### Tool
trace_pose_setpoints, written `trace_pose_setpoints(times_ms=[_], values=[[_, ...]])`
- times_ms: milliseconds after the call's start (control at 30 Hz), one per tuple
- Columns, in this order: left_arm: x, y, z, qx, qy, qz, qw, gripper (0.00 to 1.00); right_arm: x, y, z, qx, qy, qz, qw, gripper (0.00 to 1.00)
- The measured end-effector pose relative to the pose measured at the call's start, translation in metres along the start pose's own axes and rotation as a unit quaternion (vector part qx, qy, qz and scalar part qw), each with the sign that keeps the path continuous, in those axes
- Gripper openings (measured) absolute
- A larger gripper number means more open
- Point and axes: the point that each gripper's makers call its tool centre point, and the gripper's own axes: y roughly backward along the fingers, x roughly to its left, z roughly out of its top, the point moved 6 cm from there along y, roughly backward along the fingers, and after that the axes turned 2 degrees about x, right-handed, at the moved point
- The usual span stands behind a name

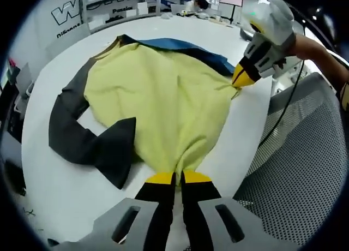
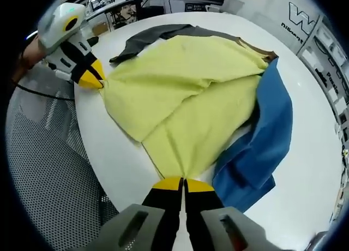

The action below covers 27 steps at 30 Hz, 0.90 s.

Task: Fold the garment on the visible template until the final outline fits inside the template.

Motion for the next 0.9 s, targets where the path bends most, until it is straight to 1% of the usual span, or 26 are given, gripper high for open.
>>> trace_pose_setpoints(times_ms=[100, 200, 467, 567, 633, 700, 733, 800, 833, 900], values=[[0.001, 0.000, 0.000, 0.000, -0.015, 0.003, 0.9999, 0.00, 0.000, 0.000, 0.000, 0.001, 0.001, 0.000, 1.0000, 0.00], [0.002, -0.001, 0.000, 0.001, -0.009, 0.001, 1.0000, 0.00, 0.000, 0.000, 0.000, 0.002, 0.002, -0.001, 1.0000, 0.00], [0.003, 0.000, 0.000, 0.001, -0.007, 0.003, 1.0000, 0.00, 0.000, 0.000, 0.001, 0.004, 0.002, -0.004, 1.0000, 0.00], [0.007, 0.001, -0.001, 0.005, 0.005, 0.010, 0.9999, 0.00, 0.001, 0.000, 0.001, 0.006, 0.006, -0.007, 0.9999, 0.00], [0.008, 0.002, -0.002, 0.009, 0.016, 0.009, 0.9998, 0.00, 0.002, -0.001, 0.001, 0.009, 0.010, -0.010, 0.9999, 0.00], [0.010, 0.004, -0.004, 0.014, 0.056, 0.010, 0.9983, 0.00, 0.003, -0.001, 0.002, 0.012, 0.014, -0.013, 0.9997, 0.00], [0.014, 0.006, -0.006, 0.016, 0.054, 0.013, 0.9983, 0.00, 0.003, -0.001, 0.002, 0.014, 0.018, -0.014, 0.9997, 0.00], [0.014, 0.007, -0.008, 0.018, 0.053, 0.016, 0.9983, 0.00, 0.003, -0.001, 0.002, 0.014, 0.017, -0.014, 0.9996, 0.00], [0.017, 0.010, -0.012, 0.024, 0.064, 0.025, 0.9974, 0.00, 0.002, -0.001, 0.002, 0.017, 0.021, -0.014, 0.9995, 0.00], [0.019, 0.013, -0.014, 0.026, 0.073, 0.027, 0.9966, 0.00, 0.002, -0.001, 0.002, 0.018, 0.018, -0.014, 0.9996, 0.00]])
